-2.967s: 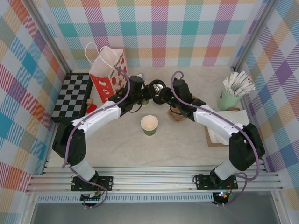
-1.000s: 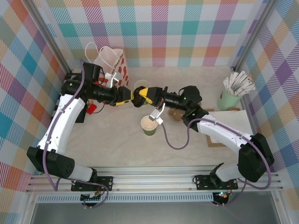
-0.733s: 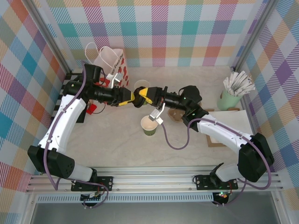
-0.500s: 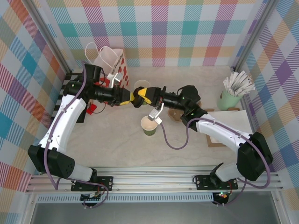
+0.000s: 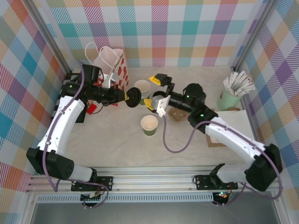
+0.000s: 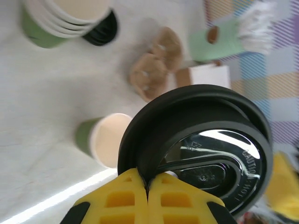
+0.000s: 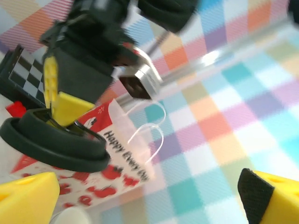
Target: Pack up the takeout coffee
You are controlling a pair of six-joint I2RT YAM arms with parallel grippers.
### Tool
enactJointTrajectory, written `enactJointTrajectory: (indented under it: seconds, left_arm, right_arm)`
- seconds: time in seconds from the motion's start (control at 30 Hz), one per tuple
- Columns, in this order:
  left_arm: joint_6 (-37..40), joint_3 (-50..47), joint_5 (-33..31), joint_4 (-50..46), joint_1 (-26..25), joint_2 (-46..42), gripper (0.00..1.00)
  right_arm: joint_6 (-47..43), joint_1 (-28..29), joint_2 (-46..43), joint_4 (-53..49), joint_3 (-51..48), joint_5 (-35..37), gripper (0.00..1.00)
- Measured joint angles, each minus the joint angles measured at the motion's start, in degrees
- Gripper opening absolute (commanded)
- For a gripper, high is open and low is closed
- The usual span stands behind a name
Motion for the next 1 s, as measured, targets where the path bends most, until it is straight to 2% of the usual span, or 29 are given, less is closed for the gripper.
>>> enactJointTrajectory:
  seconds: [0.13,0.23,0.33,0.47,0.6,0.7,1.0]
  left_arm:
    - [-1.90,-0.76,-12.28,-2.12,-4.72,-1.70,0.00]
    - [-4.20,-0.70,-19.96,-4.72,-10.27,-1.62,0.00]
    - [-6.80,-0.72,-24.94,-6.64,-15.96,-0.57,0.00]
    - [-10.36,-0.81,-29.62,-7.96,-21.22,3.82,0.00]
    - [-12.50,-1.16,-31.01,-6.64,-23.82,9.55,0.00]
    - [-13.70,-1.18,-31.17,-4.90,-24.70,12.52,0.00]
    - [-15.21,-1.11,-32.44,-4.42,-24.74,17.35,0.00]
  right_arm:
    - [32.04,-1.90,-8.57,-13.68,1.16,14.14,1.00]
    - [53.79,-7.80,-10.32,-24.98,3.80,19.26,1.00]
    - [70.38,-13.42,-11.30,-32.26,0.90,17.88,1.00]
    - [87.27,-15.96,-9.86,-38.01,-5.79,10.88,0.97]
    - [99.67,-16.02,-6.49,-35.01,-13.99,1.27,0.92]
    - [104.72,-15.93,-2.08,-31.78,-16.96,-5.27,0.88]
    - [104.87,-13.79,7.08,-22.58,-16.87,-16.94,0.79]
